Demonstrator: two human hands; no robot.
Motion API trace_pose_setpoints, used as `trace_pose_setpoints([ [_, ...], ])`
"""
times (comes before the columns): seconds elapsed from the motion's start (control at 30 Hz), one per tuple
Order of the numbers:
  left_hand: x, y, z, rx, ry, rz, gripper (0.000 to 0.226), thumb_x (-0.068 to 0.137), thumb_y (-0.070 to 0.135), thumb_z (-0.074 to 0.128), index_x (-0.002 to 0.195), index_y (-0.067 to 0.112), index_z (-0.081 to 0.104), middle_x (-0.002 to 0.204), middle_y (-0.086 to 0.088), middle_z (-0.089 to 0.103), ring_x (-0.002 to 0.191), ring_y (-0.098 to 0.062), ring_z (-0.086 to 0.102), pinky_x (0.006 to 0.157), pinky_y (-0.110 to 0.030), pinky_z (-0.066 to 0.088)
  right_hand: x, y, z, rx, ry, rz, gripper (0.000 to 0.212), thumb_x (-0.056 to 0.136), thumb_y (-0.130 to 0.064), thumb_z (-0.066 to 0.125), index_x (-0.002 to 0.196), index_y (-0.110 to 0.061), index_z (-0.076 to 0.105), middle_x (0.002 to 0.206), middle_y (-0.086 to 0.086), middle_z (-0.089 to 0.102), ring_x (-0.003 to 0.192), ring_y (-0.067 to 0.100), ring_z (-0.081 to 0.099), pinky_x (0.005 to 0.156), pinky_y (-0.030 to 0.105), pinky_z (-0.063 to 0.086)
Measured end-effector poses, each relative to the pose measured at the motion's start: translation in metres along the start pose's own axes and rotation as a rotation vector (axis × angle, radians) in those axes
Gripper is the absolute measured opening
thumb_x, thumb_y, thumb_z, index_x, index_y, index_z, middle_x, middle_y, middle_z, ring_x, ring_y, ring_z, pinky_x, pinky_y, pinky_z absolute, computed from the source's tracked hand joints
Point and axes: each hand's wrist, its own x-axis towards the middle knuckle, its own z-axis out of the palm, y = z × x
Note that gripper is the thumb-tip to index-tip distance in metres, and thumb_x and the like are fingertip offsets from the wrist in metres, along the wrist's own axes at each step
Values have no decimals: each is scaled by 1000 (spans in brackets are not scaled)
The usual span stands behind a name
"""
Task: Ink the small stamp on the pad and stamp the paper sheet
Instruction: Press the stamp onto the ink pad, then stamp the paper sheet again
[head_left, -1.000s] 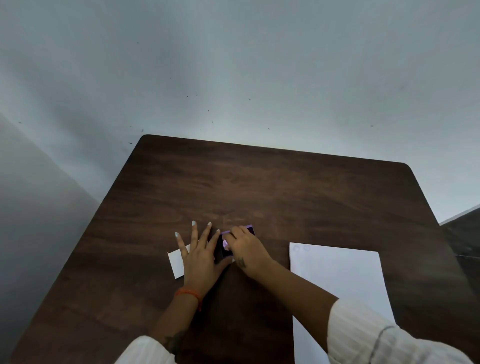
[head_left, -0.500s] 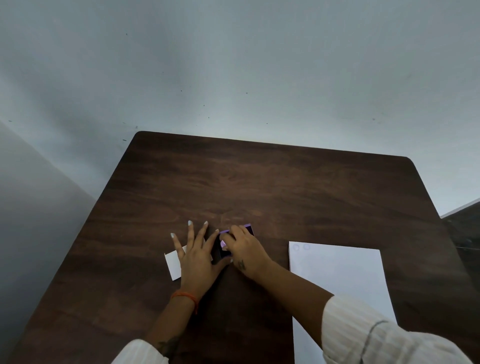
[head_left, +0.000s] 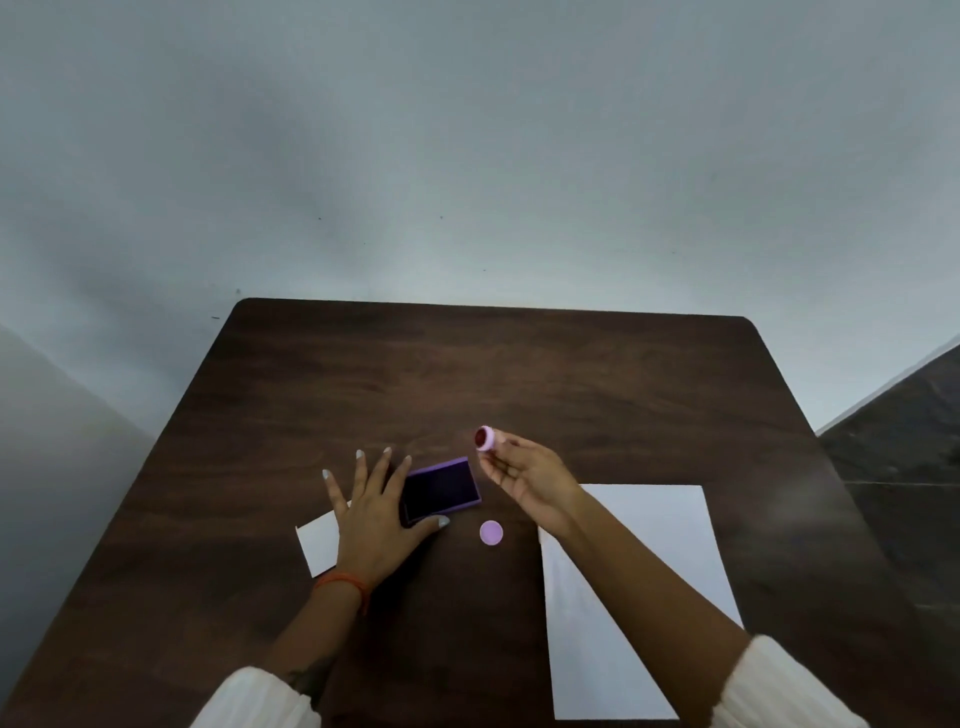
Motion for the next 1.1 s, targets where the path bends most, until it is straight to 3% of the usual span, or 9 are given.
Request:
trace_pose_setpoints([
  [0.13, 2, 21, -2, -76, 67, 52, 87, 69, 72, 52, 140, 28, 27, 155, -3, 18, 144, -25, -4, 106, -54, -24, -27, -11, -38, 231, 38, 46, 13, 83, -5, 61, 86, -5, 73, 87, 11, 75, 83, 20, 72, 72, 28, 60],
  [0.23, 1, 46, -1, -130, 97, 112, 83, 70, 66, 58, 139, 28, 31, 154, -2, 23, 144, -25, 3, 108, -52, -21, -43, -13, -64, 321, 85, 30, 15, 78, -8, 64, 89, -3, 72, 89, 14, 75, 82, 22, 72, 71, 29, 60],
  [0.4, -3, 85, 8, -127, 17, 229, 79, 75, 66, 52, 140, 30, 25, 155, 2, 18, 144, -20, 2, 108, -48, -23, -59, -11, -104, 391, 221, -18, 23, 78, -12, 65, 99, -2, 65, 84, 14, 74, 85, 22, 68, 71, 31, 60],
  [0.47, -4, 100, 13, -71, -3, 285, 76, 77, 65, 49, 141, 30, 24, 155, 4, 19, 144, -18, 0, 107, -47, -25, -61, -10, -115, 310, 271, -74, 25, 76, -12, 68, 99, -4, 66, 87, 11, 73, 84, 20, 69, 75, 31, 59],
  [0.67, 3, 128, 26, 90, -93, 396, 80, 78, 66, 46, 142, 26, 19, 155, 3, 19, 144, -22, 0, 99, -48, -34, -51, -7, -126, -24, 471, -192, 23, 84, -14, 62, 105, -8, 64, 108, 11, 67, 101, 24, 64, 93, 34, 49],
  [0.73, 5, 130, 31, 135, -133, 418, 83, 78, 67, 45, 143, 25, 16, 155, 3, 18, 144, -25, -2, 97, -49, -36, -47, -4, -126, -159, 537, -217, 25, 81, -18, 66, 105, -9, 64, 109, 11, 67, 103, 24, 63, 92, 34, 50],
  [0.9, 6, 127, 37, 154, -172, 388, 86, 76, 72, 40, 144, 26, 11, 156, 6, 14, 144, -27, -6, 100, -55, -31, -40, 2, -120, -399, 620, -297, 8, 79, -24, 70, 84, -23, 64, 98, 2, 68, 91, 17, 62, 80, 27, 51],
  [1.0, 5, 127, 39, 146, -171, 382, 86, 76, 72, 40, 144, 27, 12, 156, 6, 14, 143, -26, -9, 100, -54, -32, -37, 2, -115, -547, 645, -386, 13, 77, -25, 72, 87, -21, 64, 90, -2, 68, 83, 12, 62, 70, 17, 48],
  [1.1, 6, 127, 39, 142, -168, 376, 86, 76, 73, 39, 143, 27, 12, 155, 6, 14, 143, -26, -11, 100, -54, -32, -32, 2, -112, -758, 661, -455, 9, 79, -25, 70, 84, -20, 64, 87, 0, 70, 78, 11, 63, 71, 17, 48],
])
